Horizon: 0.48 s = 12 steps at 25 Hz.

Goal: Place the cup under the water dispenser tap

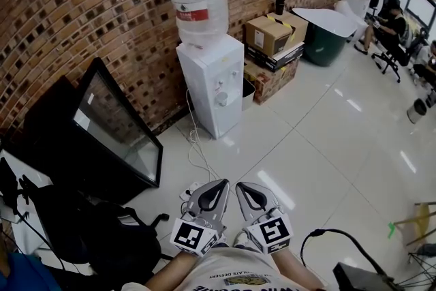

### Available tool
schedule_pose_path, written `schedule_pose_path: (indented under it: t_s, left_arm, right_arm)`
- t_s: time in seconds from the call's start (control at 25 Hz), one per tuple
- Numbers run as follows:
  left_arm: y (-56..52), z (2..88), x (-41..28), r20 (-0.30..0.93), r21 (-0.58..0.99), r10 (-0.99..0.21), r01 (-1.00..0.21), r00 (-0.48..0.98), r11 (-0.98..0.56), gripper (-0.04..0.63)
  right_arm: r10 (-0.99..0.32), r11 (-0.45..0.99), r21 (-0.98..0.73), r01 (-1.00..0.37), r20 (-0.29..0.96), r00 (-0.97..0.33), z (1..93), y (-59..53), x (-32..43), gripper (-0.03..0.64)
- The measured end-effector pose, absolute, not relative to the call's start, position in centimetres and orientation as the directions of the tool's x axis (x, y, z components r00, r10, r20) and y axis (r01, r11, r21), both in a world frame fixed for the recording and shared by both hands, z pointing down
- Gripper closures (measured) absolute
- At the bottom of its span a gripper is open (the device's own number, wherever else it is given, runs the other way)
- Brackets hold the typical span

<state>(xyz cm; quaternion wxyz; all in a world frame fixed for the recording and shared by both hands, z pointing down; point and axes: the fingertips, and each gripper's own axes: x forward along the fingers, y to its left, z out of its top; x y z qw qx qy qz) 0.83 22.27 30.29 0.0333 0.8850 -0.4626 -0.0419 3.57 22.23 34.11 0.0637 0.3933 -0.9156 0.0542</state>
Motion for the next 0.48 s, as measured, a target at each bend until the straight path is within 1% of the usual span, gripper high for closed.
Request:
schedule_pose_path:
  t_s: [0.48]
  left_arm:
    - [22.3, 30.1, -0.5, -0.038, 0.110, -0.826, -0.819, 0.563, -0.563, 0.604]
  right_arm:
    - [-0.699, 0.694, -0.050, -0.718, 0.193, -0.689, 34.3, 22.4, 2.1, 0.612]
